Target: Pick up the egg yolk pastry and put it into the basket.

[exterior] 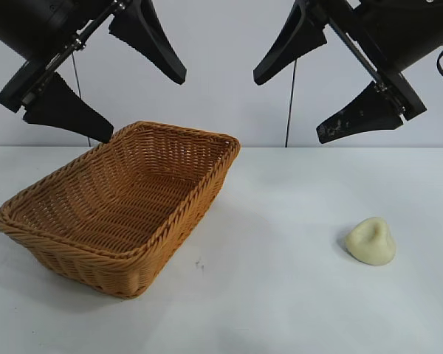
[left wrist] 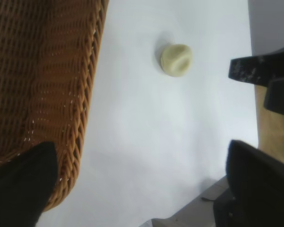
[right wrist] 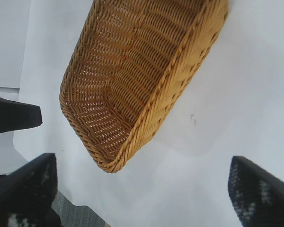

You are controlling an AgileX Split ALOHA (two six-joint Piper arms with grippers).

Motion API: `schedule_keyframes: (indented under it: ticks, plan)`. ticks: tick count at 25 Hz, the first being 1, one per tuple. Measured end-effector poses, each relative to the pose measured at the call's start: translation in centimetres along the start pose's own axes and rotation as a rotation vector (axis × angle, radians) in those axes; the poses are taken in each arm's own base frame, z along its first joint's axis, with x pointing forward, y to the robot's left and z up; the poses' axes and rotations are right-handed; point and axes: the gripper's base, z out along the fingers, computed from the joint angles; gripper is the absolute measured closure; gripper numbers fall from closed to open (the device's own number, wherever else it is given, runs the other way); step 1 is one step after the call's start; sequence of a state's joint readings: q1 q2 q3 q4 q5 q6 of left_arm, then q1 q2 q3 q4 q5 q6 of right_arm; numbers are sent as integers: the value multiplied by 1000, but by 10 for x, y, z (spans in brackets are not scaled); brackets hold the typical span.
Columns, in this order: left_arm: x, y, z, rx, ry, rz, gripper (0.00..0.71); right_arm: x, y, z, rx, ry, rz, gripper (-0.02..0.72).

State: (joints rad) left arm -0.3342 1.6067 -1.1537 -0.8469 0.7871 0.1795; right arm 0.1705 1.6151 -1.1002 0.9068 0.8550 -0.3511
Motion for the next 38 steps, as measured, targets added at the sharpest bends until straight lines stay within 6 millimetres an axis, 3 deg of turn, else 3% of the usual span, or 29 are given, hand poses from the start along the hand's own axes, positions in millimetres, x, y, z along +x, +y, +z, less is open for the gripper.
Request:
schedule_keyframes:
  ticks: [31, 38]
  plan:
    - [-2, 2, -1, -5, -19, -4, 18, 0, 0, 0, 2, -4, 0, 6]
    - [-3, -2, -26, -10, -61, 9, 18, 0, 0, 0, 2, -5, 0, 6]
